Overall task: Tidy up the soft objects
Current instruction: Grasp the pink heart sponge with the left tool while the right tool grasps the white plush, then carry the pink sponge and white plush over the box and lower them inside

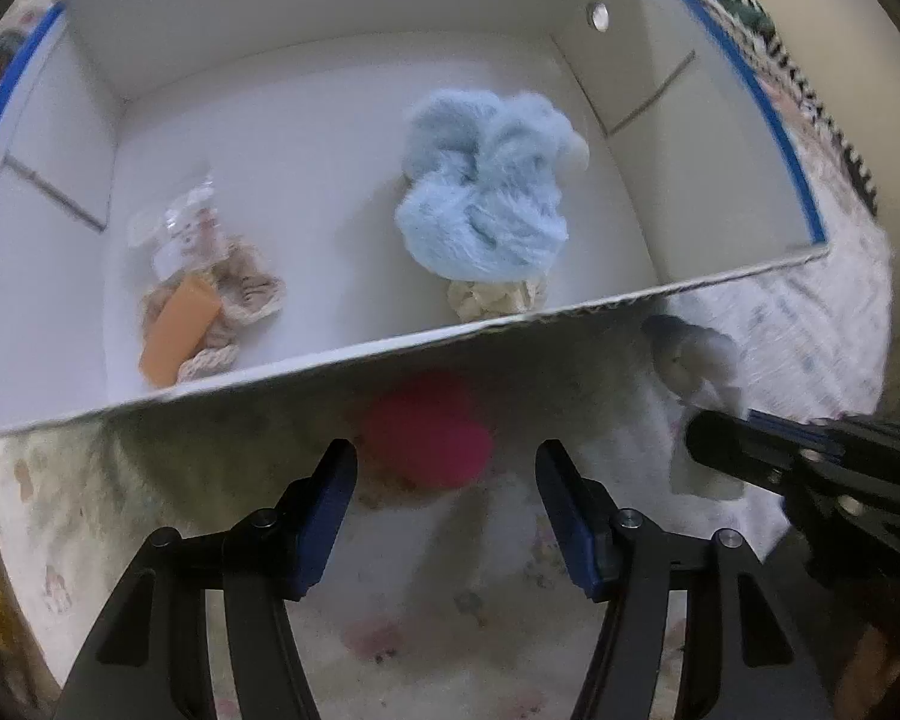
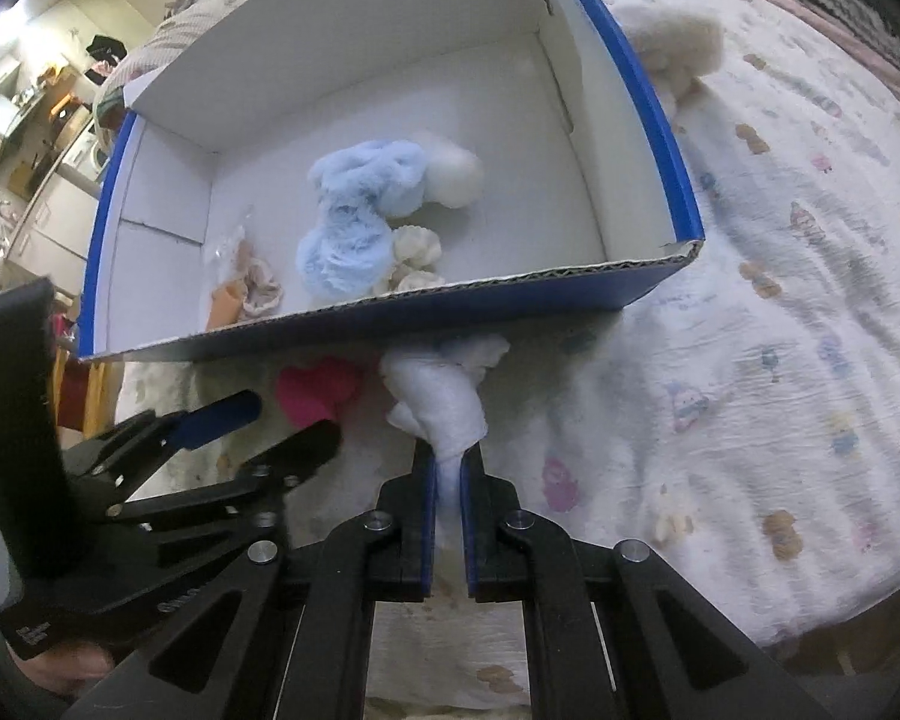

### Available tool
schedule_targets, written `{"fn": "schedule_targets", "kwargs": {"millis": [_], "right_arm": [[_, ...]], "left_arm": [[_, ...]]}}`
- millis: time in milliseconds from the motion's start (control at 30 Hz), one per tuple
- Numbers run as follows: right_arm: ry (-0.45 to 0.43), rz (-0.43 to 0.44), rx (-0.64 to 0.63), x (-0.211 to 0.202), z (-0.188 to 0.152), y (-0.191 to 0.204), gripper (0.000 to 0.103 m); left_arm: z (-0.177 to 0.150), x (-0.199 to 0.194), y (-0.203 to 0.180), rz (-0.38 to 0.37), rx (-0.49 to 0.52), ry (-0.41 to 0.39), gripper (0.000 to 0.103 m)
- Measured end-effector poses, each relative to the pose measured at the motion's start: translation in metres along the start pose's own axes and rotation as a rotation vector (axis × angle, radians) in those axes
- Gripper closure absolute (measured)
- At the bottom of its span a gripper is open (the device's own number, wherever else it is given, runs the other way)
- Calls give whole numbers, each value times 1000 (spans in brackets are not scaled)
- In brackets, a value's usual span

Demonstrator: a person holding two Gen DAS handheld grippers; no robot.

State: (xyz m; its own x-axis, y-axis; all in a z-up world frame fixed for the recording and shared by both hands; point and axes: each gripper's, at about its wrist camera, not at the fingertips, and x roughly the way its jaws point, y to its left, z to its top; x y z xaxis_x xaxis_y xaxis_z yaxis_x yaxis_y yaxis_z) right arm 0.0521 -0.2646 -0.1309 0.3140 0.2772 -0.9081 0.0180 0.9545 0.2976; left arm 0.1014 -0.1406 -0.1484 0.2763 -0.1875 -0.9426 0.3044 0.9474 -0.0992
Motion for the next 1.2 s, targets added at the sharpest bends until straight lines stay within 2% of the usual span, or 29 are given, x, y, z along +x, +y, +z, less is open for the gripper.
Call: {"fn": "schedule_targets", "kwargs": {"millis": [100, 200, 267, 300, 433, 567, 700, 933, 1033, 1200], "right_arm": [[-4, -11, -2, 4, 0, 7, 94], [-3, -11, -13, 8, -1, 11, 94], [-2, -13, -21, 9, -1, 15, 94], [-1, -12, -23, 10, -1, 16, 94], [-7, -1, -18, 9, -1, 18, 94], [-14, 15, -17, 4, -2, 12, 94], [-15, 27, -30, 2, -2, 16, 94], [-17, 77, -65, 4, -1, 35, 94], [-16, 92, -95, 7, -2, 47, 94], [-3, 125, -124, 9, -6, 54, 94]], "left_arm": [[5, 16, -2, 47, 13, 24, 45], [9, 24, 3, 40, -9, 30, 45], [10, 25, 8, 47, -28, 29, 54], [11, 25, 11, 40, -40, 25, 64], [12, 23, 22, 19, -75, 23, 65], [9, 17, 35, 61, -68, 12, 65], [0, 7, 52, 92, -101, 8, 65], [-27, -19, 73, 143, -123, -10, 65], [-41, -32, 78, 197, -113, -34, 65], [-56, -56, 90, 223, -161, -70, 65]]}}
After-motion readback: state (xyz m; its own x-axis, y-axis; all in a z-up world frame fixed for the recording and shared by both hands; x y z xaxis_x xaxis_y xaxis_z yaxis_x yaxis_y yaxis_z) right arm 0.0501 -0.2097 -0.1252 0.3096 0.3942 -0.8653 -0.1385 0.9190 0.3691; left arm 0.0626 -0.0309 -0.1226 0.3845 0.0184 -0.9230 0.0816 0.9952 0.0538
